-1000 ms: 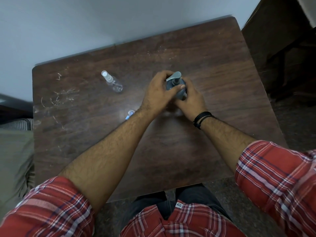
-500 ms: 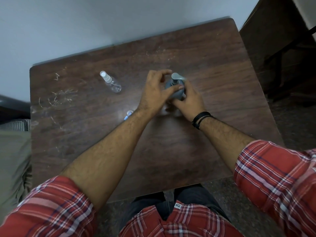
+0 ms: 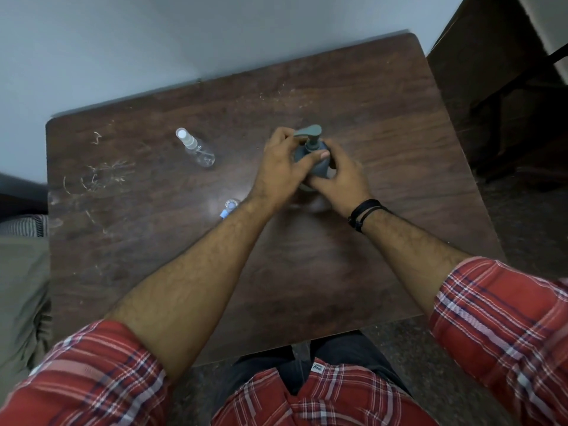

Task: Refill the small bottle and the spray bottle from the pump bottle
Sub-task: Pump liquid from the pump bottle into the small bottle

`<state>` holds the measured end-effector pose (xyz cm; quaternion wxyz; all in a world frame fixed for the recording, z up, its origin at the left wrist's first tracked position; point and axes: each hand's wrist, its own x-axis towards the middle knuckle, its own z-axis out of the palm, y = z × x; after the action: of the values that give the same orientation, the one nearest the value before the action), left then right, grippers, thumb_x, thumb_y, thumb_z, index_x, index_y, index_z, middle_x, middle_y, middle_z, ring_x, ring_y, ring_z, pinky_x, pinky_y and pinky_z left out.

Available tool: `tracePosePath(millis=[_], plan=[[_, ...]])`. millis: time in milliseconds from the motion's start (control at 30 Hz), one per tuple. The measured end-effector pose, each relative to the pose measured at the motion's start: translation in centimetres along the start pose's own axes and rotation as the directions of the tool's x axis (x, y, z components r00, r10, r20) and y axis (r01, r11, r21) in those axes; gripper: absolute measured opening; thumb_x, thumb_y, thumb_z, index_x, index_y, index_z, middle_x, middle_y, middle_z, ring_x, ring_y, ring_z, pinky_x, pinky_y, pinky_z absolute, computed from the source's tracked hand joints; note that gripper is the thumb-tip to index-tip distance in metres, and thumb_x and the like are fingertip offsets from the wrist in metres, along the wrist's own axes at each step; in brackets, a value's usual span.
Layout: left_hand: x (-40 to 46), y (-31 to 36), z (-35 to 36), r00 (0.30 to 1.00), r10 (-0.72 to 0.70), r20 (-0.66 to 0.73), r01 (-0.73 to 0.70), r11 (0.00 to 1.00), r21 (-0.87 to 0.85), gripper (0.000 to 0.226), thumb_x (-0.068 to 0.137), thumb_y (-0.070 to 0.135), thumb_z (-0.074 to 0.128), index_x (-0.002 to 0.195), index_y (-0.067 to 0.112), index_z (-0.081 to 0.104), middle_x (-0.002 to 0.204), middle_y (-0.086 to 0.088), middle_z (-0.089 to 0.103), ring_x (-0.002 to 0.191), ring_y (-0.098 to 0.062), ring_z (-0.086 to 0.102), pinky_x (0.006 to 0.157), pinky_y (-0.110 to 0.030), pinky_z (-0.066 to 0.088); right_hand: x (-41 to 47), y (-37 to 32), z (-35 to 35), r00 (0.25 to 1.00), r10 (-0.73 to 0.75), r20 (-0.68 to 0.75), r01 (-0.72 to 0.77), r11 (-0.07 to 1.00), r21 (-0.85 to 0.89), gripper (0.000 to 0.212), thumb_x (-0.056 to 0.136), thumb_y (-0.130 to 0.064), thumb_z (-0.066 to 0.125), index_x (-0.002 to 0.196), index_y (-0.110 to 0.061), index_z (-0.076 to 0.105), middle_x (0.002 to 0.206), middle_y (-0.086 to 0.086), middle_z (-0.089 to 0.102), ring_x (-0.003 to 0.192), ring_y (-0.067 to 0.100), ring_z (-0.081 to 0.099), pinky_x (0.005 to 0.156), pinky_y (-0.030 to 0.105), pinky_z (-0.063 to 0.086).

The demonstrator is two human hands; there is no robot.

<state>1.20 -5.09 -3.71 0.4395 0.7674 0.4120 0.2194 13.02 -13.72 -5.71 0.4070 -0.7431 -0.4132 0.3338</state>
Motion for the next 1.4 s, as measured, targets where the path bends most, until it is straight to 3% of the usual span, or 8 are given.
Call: tracePosePath(millis=[133,267,400,500,833,1033,1267,1400], plan=[[0.8,2.6,-3.7,0.984,0.001,0.179,0.039,0.976,-0.216,0.036,0.087,0.024,0.073,0.115,0.003,0.068,0.120,-0.010,0.058,0.113,-0.016,0.062,0.101,-0.034,0.052,0.5,-2.4,-2.3,0.993,-0.073,0.093,0.068,0.996,0.052,0.073,0.069,-0.049,0.085,0.133,-0.043,0.052,0.119,-0.020,0.065,0.108,-0.001,0.061,0.091,0.022,0.052],[1.5,5.0,-7.5,0.934,0.016,0.358,0.082,0.962,-0.259,0.032,0.097,0.011,0.063,0.127,0.002,0.061,0.110,0.001,0.067,0.099,0.004,0.065,0.074,-0.010,0.050,0.8,-5.3,-4.1,0.960,-0.166,0.225,0.130,0.977,0.169,0.064,0.074,-0.022,0.087,0.130,-0.030,0.057,0.113,-0.018,0.066,0.102,-0.006,0.063,0.086,0.017,0.052],[1.3,4.8,-7.0,0.991,0.027,0.134,0.007,0.968,-0.250,0.036,0.088,0.026,0.075,0.118,0.007,0.069,0.111,-0.002,0.073,0.105,-0.008,0.069,0.092,-0.027,0.055,0.9,-6.5,-2.4,0.982,-0.174,0.078,0.164,0.979,0.117,0.057,0.072,-0.034,0.087,0.123,-0.021,0.065,0.104,-0.010,0.071,0.093,-0.003,0.066,0.075,0.018,0.052],[0.6,3.9,-5.7,0.999,-0.007,-0.053,0.000,0.990,-0.140,0.035,0.083,0.038,0.079,0.109,0.015,0.072,0.106,0.003,0.071,0.096,-0.001,0.067,0.084,-0.016,0.052,0.8,-6.3,-0.7,0.985,-0.173,0.006,0.173,0.985,-0.022,0.061,0.066,-0.047,0.085,0.121,-0.030,0.065,0.102,-0.012,0.072,0.093,-0.001,0.066,0.079,0.024,0.056],[-0.9,2.8,-7.9,0.984,0.010,0.179,0.030,0.975,-0.218,0.026,0.092,0.023,0.071,0.109,0.003,0.068,0.103,-0.005,0.072,0.099,-0.016,0.070,0.089,-0.031,0.056,-0.6,-6.3,-0.7,0.969,-0.107,0.224,0.083,0.990,0.110,0.065,0.069,-0.027,0.089,0.129,-0.023,0.064,0.107,-0.021,0.069,0.102,0.001,0.066,0.089,0.026,0.056],[-1.5,2.6,-9.8,0.964,0.013,0.267,0.040,0.981,-0.191,0.036,0.091,0.033,0.071,0.107,0.001,0.069,0.103,-0.012,0.073,0.102,-0.029,0.069,0.095,-0.051,0.053,-1.8,-7.2,-0.8,0.937,-0.090,0.339,0.011,0.974,0.227,0.054,0.075,-0.014,0.086,0.125,-0.017,0.066,0.116,-0.002,0.072,0.110,0.010,0.066,0.095,0.029,0.054],[-4.0,3.8,-9.2,0.990,-0.110,-0.085,0.095,0.981,-0.167,0.039,0.080,0.053,0.077,0.098,0.019,0.077,0.101,-0.003,0.068,0.092,-0.014,0.068,0.084,-0.037,0.057,-3.2,-9.8,1.4,0.985,-0.135,0.107,0.141,0.989,-0.054,0.052,0.070,-0.041,0.078,0.115,-0.025,0.057,0.102,-0.013,0.066,0.089,0.001,0.065,0.071,0.020,0.052],[-5.0,4.1,-9.5,0.992,-0.110,-0.064,0.098,0.980,-0.171,0.032,0.088,0.046,0.072,0.098,0.016,0.072,0.105,-0.003,0.061,0.094,-0.011,0.064,0.081,-0.025,0.054,-3.8,-10.1,2.6,0.987,-0.131,0.091,0.139,0.987,-0.080,0.054,0.073,-0.040,0.074,0.119,-0.024,0.050,0.102,-0.012,0.063,0.087,0.001,0.063,0.068,0.019,0.050]])
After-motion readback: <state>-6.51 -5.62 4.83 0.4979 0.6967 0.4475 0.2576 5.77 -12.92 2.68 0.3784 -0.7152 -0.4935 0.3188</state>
